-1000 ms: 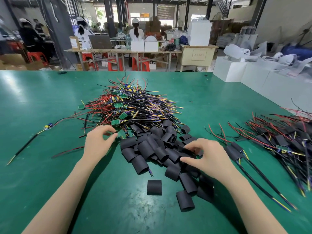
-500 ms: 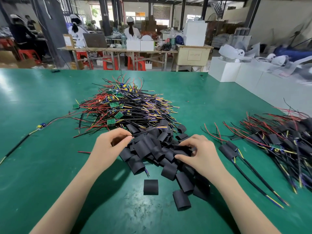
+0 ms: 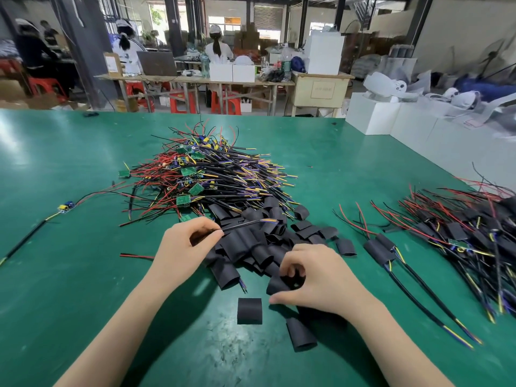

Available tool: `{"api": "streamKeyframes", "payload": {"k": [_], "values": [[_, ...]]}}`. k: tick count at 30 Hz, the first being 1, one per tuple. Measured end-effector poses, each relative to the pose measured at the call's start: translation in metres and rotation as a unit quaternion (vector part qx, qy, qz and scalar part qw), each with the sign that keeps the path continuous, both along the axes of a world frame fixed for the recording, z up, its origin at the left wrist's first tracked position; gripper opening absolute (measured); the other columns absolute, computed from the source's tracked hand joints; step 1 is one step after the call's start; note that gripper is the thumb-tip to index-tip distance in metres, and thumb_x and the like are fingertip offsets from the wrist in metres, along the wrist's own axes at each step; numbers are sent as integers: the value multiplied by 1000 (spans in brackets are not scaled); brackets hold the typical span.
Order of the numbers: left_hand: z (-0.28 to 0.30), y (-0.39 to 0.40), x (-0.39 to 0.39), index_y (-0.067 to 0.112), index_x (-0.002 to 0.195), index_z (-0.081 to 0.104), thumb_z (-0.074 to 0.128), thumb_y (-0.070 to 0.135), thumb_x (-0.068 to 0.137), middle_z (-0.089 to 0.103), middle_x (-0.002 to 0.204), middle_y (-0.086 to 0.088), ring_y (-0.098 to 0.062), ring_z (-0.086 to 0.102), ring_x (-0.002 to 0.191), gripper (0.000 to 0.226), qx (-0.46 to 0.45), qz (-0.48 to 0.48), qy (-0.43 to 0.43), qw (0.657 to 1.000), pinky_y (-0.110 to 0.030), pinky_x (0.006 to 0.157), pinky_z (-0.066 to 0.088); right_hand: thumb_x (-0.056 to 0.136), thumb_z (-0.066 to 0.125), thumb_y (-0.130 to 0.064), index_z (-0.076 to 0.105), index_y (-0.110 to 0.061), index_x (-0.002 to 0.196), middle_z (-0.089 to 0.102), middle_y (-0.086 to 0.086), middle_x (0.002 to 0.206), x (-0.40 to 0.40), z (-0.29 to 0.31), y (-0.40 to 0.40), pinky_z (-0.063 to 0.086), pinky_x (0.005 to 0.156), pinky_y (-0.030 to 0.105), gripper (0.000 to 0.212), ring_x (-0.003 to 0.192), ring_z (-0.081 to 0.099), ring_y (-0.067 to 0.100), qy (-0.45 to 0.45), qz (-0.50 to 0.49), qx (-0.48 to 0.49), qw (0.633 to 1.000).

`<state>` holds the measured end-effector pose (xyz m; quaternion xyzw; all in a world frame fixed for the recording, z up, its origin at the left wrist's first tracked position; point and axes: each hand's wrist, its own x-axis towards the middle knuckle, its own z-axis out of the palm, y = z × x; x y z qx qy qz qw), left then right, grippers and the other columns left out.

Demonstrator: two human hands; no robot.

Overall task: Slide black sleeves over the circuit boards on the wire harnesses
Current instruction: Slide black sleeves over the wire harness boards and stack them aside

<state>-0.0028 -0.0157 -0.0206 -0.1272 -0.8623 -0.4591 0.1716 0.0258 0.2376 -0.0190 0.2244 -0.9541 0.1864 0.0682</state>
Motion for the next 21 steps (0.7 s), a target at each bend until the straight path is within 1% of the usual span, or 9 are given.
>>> {"api": "streamKeyframes", "payload": {"k": [2, 6, 9, 12, 14, 15, 18, 20, 21], "values": [[0, 0, 0, 14, 79, 70, 70, 7, 86, 69, 75, 8, -1, 58, 67, 10, -2, 3, 0, 1000, -9, 63, 41, 57, 72, -67, 63, -26, 79, 55, -13, 75, 0, -1, -2, 47, 71, 29, 47, 70, 50, 6, -3, 9, 11, 1000], [0, -1, -1, 13, 80, 71, 70, 7, 86, 70, 75, 7, -2, 59, 67, 9, -2, 5, 1, 1000, -9, 63, 41, 60, 78, -54, 65, -26, 79, 54, -14, 72, -1, -2, -2, 48, 69, 27, 36, 69, 54, 4, -23, 19, -17, 999], [-1, -3, -2, 15, 80, 72, 71, 9, 86, 69, 73, 8, -1, 58, 64, 9, -1, -2, -1, 1000, -8, 61, 40, 61, 80, -47, 66, -28, 83, 57, -12, 75, 0, -2, -2, 48, 67, 22, 32, 68, 55, 4, -50, 29, -53, 997], [-1, -7, -4, 18, 80, 72, 71, 10, 86, 69, 71, 9, -1, 56, 63, 10, 1, -21, -5, 1000, -9, 61, 40, 63, 82, -38, 68, -25, 80, 60, -9, 74, 0, 0, 1, 50, 66, 26, 26, 66, 57, 7, -60, 29, -109, 992], [-1, -8, -4, 22, 79, 71, 71, 11, 86, 69, 72, 8, -2, 55, 61, 13, 4, -40, -5, 999, -11, 60, 40, 64, 83, -31, 68, -23, 78, 62, -9, 72, -2, 4, 6, 51, 65, 29, 22, 65, 59, 8, -41, 18, -160, 986], [-1, -9, -5, 24, 79, 71, 71, 12, 86, 69, 73, 7, -2, 54, 61, 14, 8, -49, -6, 999, -14, 60, 40, 64, 83, -28, 67, -23, 77, 63, -9, 73, -4, 6, 9, 51, 65, 29, 21, 66, 60, 8, -23, 7, -180, 983], [-1, -9, -5, 29, 79, 72, 71, 15, 86, 69, 74, 2, -18, 57, 65, 16, 22, -72, -14, 997, -30, 61, 43, 65, 83, -24, 66, -23, 76, 65, -9, 76, -8, 10, 17, 49, 65, 25, 21, 67, 60, 7, 52, -42, -207, 976], [0, -8, -4, 29, 80, 72, 71, 17, 87, 70, 76, -1, -24, 58, 67, 14, 31, -90, -23, 995, -34, 61, 44, 65, 83, -22, 64, -22, 77, 63, -10, 76, -9, 9, 20, 47, 63, 22, 22, 67, 59, 7, 81, -64, -216, 971], [1, -7, -4, 29, 81, 72, 70, 17, 86, 71, 77, -2, -23, 59, 68, 13, 37, -100, -27, 994, -34, 62, 45, 65, 83, -21, 63, -21, 77, 62, -10, 76, -10, 9, 20, 46, 63, 21, 23, 67, 58, 8, 91, -68, -218, 969]]}}
